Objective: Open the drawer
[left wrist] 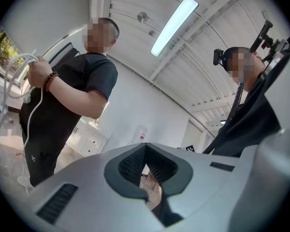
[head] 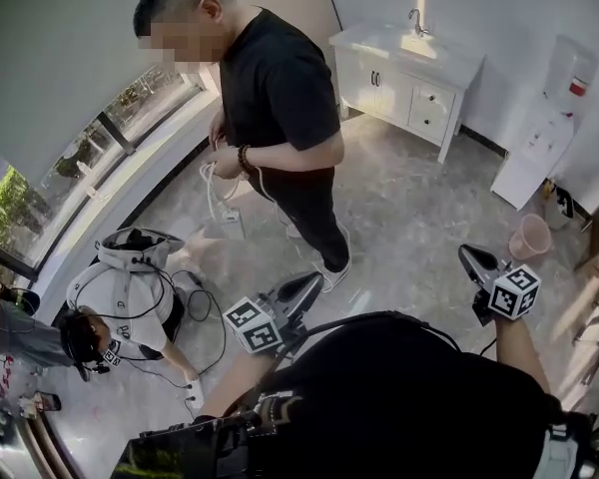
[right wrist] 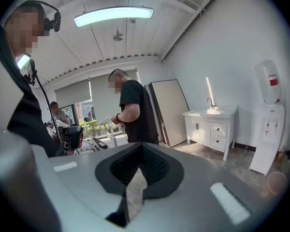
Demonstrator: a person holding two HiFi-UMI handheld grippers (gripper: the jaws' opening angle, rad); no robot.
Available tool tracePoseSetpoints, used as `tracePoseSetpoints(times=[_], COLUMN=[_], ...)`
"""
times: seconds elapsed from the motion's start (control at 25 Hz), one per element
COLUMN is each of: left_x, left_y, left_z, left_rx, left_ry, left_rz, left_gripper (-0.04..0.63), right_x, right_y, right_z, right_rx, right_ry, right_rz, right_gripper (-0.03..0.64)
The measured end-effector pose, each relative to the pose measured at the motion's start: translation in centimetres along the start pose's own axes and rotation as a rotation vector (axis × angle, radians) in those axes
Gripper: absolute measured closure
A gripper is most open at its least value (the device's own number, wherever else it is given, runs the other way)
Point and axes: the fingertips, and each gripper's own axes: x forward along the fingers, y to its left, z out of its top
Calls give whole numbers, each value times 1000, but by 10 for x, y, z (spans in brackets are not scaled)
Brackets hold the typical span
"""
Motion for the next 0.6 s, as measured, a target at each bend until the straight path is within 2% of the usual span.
tracePoseSetpoints(times=[0.28, 0.6], left_x=[87, 200], left_y=[-6, -19], left_z=[9, -3], left_rx=[21, 13], left_ry=[-59, -64], left_rz=[78, 65], left_gripper=[594, 594], right_x=[-2, -30], right_y=[-91, -191], right_z=[44, 77], right_rx=[-43, -55], right_ry=[-5, -22], right_rz=[67, 74], right_gripper=[615, 615])
